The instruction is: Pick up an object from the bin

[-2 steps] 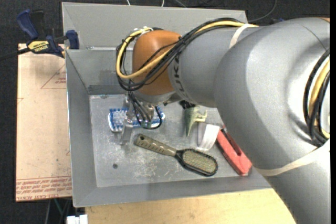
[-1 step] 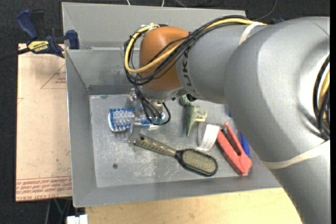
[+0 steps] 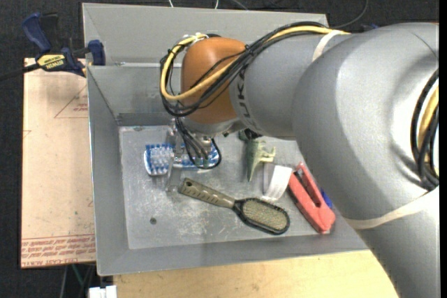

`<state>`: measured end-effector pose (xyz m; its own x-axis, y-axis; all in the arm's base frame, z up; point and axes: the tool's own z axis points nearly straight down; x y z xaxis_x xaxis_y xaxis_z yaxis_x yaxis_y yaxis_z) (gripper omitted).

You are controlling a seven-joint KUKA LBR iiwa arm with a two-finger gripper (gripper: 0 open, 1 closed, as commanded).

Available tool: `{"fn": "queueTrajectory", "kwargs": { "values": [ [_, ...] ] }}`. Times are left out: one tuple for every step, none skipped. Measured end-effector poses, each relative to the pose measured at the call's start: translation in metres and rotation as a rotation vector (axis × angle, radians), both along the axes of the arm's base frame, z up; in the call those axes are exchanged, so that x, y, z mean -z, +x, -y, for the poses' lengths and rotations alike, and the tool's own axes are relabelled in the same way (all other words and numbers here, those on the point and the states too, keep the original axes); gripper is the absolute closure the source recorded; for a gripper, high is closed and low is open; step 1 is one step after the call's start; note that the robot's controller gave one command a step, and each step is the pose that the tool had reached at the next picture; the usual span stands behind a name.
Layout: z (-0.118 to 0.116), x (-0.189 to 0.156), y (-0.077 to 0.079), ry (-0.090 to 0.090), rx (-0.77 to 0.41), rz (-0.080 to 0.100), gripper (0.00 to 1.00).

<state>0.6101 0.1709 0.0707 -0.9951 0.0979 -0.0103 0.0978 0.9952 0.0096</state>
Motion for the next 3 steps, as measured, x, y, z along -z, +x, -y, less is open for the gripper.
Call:
{"fn": "queueTrajectory", "kwargs": {
  "values": [
    [0.005,-0.003,-0.002,-0.003,-0.048,-0.001,0.0],
    [0.005,-0.001,-0.003,0.0,-0.014,-0.001,0.0],
    [0.011,-0.108,-0.007,-0.001,0.002,-0.003,0.0]
  ]
}}
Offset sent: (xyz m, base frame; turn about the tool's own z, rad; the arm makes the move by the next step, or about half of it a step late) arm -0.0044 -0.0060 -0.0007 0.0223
